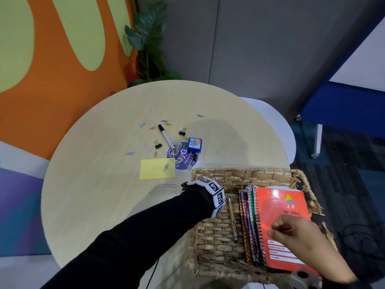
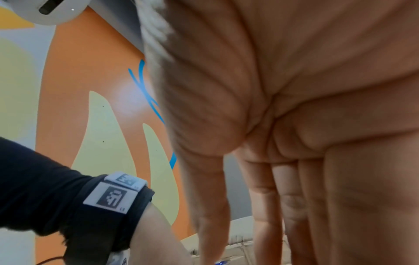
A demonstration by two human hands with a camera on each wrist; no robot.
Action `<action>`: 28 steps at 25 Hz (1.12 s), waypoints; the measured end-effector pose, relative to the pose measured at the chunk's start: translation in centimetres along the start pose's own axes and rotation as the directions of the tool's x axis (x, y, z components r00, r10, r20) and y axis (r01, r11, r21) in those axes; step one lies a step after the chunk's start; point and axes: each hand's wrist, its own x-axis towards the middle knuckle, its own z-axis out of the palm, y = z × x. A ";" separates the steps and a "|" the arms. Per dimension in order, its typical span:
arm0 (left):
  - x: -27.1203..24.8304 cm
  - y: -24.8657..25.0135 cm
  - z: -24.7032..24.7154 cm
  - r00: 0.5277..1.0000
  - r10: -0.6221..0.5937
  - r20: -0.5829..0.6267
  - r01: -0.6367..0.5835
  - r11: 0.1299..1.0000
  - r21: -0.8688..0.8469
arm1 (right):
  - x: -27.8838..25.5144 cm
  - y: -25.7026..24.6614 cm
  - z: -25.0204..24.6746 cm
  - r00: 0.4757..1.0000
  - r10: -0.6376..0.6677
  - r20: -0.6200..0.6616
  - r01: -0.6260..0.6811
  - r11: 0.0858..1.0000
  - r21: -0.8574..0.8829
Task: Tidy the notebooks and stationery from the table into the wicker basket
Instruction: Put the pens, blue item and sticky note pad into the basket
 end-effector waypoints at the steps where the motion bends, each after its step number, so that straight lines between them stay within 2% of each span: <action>1: 0.8 -0.2 -0.1 1.000 0.014 -0.016 -0.015 0.998 -0.063 | 0.3 -0.3 0.2 1.000 -0.007 0.014 0.007 1.000 0.007; 3: 1.8 -1.9 -0.3 0.986 0.133 -0.101 -0.155 0.954 -0.255 | 1.2 -1.2 0.2 1.000 -0.023 0.017 0.023 0.999 0.023; 5: 2.4 -5.0 -0.1 0.946 0.165 -0.278 -0.276 0.861 -0.427 | 2.6 -2.7 -0.5 0.998 -0.064 0.001 0.064 0.998 -0.003; 6: 2.3 -7.0 0.1 0.922 0.115 -0.369 -0.312 0.786 -0.534 | 3.4 -4.0 -1.1 0.994 -0.105 -0.008 0.104 0.994 -0.025; 8: 1.8 -11.2 1.6 0.858 -0.080 -0.507 -0.339 0.653 -0.677 | 5.4 -7.3 -2.4 0.976 -0.215 -0.040 0.212 0.975 -0.073; 11: 3.3 -16.9 7.0 0.751 -0.439 -0.494 -0.278 0.468 -0.839 | 11.3 -15.0 -3.0 0.907 -0.396 -0.140 0.380 0.916 -0.133; 13: 4.7 -19.5 10.7 0.668 -0.607 -0.431 -0.226 0.387 -0.894 | 16.5 -20.4 -1.3 0.868 -0.484 -0.116 0.462 0.870 -0.172; 16: 6.7 -21.8 14.5 0.597 -0.724 -0.345 -0.187 0.293 -0.938 | 24.6 -27.2 4.1 0.883 -0.465 0.054 0.461 0.843 -0.279; 19: 8.0 -23.4 16.1 0.533 -0.780 -0.327 -0.184 0.271 -0.945 | 30.1 -30.2 9.0 0.922 -0.352 0.160 0.387 0.833 -0.396; 21: 8.5 -24.4 16.7 0.520 -0.794 -0.314 -0.175 0.261 -0.949 | 32.3 -30.9 11.4 0.940 -0.286 0.184 0.339 0.832 -0.438; 23: 8.7 -25.4 16.8 0.529 -0.793 -0.302 -0.164 0.254 -0.953 | 33.6 -30.8 12.9 0.952 -0.242 0.185 0.302 0.829 -0.471; 25: 9.2 -26.6 16.6 0.552 -0.771 -0.317 -0.149 0.283 -0.947 | 34.0 -30.6 13.4 0.958 -0.216 0.187 0.283 0.815 -0.506; 28: 10.7 -28.5 15.9 0.605 -0.709 -0.362 -0.108 0.377 -0.920 | 33.6 -30.7 12.2 0.958 -0.222 0.183 0.285 0.817 -0.501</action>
